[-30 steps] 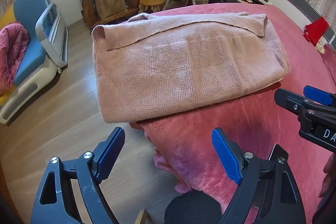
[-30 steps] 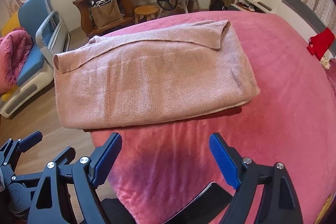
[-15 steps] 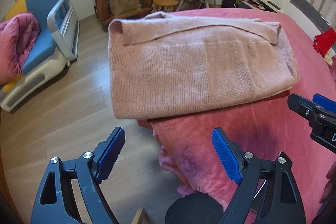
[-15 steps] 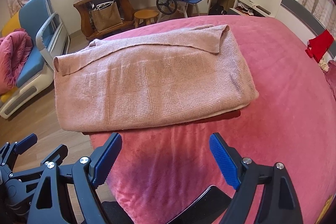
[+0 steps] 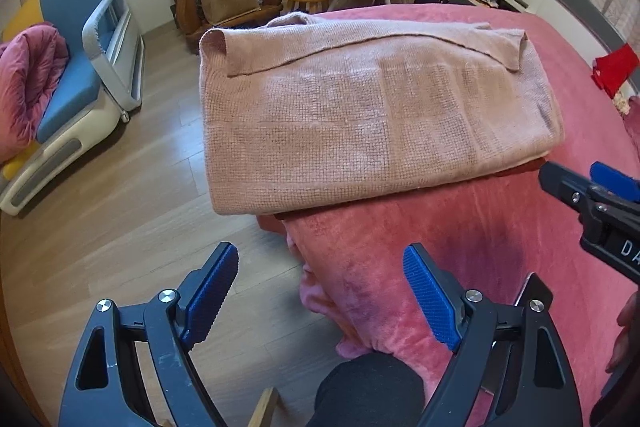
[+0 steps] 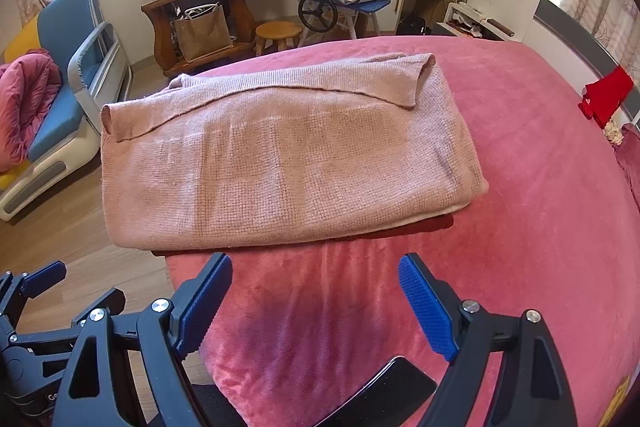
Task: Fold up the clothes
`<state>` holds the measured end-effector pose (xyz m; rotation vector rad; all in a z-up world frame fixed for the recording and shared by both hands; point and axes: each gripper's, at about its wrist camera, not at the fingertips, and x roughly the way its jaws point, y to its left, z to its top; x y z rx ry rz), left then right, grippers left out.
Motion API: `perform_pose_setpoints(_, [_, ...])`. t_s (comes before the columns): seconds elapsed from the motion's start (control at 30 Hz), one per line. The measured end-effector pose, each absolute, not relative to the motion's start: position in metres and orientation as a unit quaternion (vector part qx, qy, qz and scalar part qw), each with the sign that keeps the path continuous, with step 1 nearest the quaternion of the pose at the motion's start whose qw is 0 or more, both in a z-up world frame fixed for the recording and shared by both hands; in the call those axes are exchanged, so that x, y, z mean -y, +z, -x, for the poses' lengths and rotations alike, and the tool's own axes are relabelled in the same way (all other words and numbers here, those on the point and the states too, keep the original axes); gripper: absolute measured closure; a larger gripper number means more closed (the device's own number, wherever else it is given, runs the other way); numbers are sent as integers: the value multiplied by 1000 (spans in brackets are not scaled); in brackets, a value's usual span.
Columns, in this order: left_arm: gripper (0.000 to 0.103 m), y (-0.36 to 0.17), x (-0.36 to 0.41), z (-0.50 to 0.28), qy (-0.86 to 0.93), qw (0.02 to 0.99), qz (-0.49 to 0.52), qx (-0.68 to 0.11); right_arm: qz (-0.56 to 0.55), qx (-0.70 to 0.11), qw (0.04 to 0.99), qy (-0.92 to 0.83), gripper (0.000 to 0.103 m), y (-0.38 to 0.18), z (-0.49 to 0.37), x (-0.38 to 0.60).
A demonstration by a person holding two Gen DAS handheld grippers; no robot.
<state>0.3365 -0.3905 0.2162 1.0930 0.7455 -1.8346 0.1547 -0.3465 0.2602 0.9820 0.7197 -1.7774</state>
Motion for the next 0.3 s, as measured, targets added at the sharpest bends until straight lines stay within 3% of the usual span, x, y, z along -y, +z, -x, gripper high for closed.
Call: perform_pose_setpoints(0.3, [17, 218, 389, -339, -730, 436, -435, -297, -397, -294, 477, -727, 16, 264, -158, 347])
